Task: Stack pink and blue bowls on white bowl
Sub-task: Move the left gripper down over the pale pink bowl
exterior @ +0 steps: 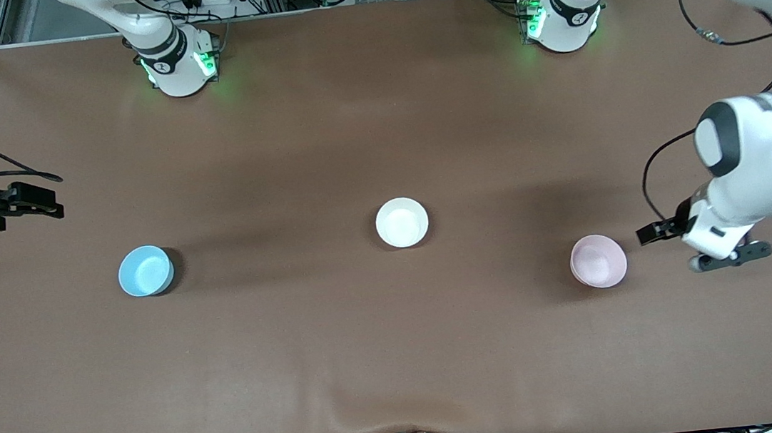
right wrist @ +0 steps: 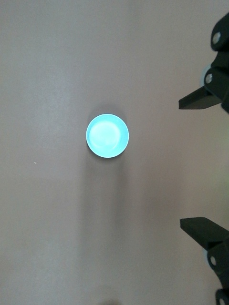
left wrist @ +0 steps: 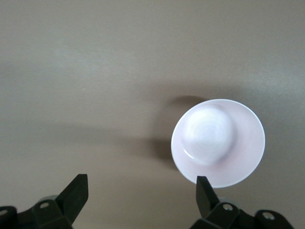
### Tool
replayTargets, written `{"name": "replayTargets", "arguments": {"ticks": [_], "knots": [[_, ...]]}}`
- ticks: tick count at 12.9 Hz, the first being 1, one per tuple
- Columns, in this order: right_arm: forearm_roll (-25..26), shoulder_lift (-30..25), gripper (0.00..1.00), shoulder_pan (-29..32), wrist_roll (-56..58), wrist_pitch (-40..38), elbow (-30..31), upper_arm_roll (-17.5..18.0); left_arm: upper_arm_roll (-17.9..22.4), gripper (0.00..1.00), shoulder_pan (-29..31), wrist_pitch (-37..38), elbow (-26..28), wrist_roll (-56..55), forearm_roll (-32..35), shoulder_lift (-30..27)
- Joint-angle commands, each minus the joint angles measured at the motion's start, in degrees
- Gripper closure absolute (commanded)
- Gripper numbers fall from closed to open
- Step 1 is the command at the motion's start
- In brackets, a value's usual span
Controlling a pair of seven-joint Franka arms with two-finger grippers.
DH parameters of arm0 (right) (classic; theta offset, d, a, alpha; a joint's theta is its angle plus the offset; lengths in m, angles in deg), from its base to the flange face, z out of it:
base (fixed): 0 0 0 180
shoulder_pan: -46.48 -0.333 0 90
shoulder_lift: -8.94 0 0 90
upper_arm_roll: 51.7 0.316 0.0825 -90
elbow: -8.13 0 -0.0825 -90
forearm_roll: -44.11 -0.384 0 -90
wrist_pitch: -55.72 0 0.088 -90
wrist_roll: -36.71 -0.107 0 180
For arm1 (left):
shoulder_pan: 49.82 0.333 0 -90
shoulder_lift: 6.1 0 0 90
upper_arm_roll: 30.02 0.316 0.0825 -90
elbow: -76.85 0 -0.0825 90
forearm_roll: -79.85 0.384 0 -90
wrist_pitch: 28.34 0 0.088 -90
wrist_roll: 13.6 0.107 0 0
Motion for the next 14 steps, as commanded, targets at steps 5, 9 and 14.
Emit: {"name": "replayTargets", "arguments": {"ticks": [5,9,14], "knots": [[-0.29,-0.30,0.00,0.73,-0.61,-0.53,0.12,0.09,-1.66,0.11,0.15,-5.85,-1.11,0.99,-1.10,6.44],[-0.29,-0.30,0.00,0.82,-0.61,-0.62,0.21,0.09,-2.19,0.45,0.15,-6.03,-1.73,0.99,-3.11,8.19],[-0.29,-0.30,0.00,0.82,-0.61,-0.62,0.21,0.09,-2.28,1.00,-0.03,-7.08,-1.73,0.99,-4.09,9.60]]}}
